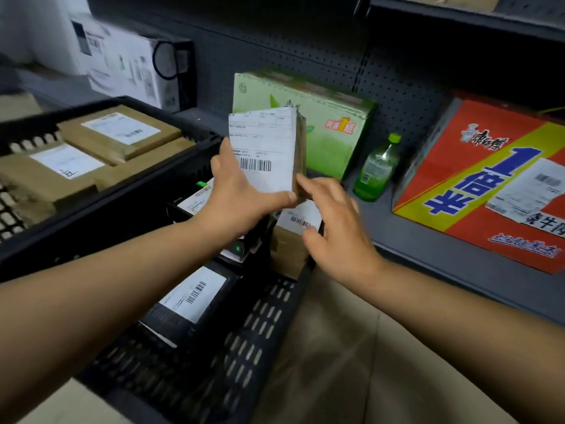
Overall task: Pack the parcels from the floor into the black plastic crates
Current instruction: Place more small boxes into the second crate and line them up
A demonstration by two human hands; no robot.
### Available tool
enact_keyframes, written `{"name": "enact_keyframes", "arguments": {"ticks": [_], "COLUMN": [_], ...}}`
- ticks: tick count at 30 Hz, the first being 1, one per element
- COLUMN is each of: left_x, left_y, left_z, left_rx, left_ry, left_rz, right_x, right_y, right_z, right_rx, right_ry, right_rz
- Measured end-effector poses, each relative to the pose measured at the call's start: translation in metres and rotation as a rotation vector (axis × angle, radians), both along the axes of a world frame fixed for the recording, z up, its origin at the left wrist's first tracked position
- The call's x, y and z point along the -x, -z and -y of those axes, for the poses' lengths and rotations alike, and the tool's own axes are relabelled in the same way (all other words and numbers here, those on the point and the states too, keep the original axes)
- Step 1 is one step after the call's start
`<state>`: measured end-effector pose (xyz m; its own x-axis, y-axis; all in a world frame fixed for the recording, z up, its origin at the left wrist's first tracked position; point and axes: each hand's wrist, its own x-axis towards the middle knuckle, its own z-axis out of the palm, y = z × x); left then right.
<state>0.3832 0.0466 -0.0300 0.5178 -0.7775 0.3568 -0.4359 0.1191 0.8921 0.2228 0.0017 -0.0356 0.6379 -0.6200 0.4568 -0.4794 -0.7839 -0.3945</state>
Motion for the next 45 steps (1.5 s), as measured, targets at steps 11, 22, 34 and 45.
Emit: {"name": "enact_keyframes", "arguments": {"ticks": [11,22,34,45], "left_x": [-0.011,-0.012,-0.014,-0.019], "left_y": [0.057,0.101,0.120,0.115], "left_z": [-0.070,-0.070,-0.053,-0.054], "left_rx": [-0.532,-0.866,-0.942,-0.844], "left_ry": [0.321,0.517,0.500,0.455], "left_rz": [0.210,0.227,0.155,0.064], "right_x": [-0.010,-0.050,-0.046,-0.045], "right_y": [0.012,0.044,0.040,0.042], "right_z": [0.046,0.071,0.068,0.069], "right_rx": [0.099,-0.101,-0.128,-0.128], "right_ry": [0.113,0.176,0.150,0.155], "right_rz": [0.051,-0.402,-0.457,-0.450]}}
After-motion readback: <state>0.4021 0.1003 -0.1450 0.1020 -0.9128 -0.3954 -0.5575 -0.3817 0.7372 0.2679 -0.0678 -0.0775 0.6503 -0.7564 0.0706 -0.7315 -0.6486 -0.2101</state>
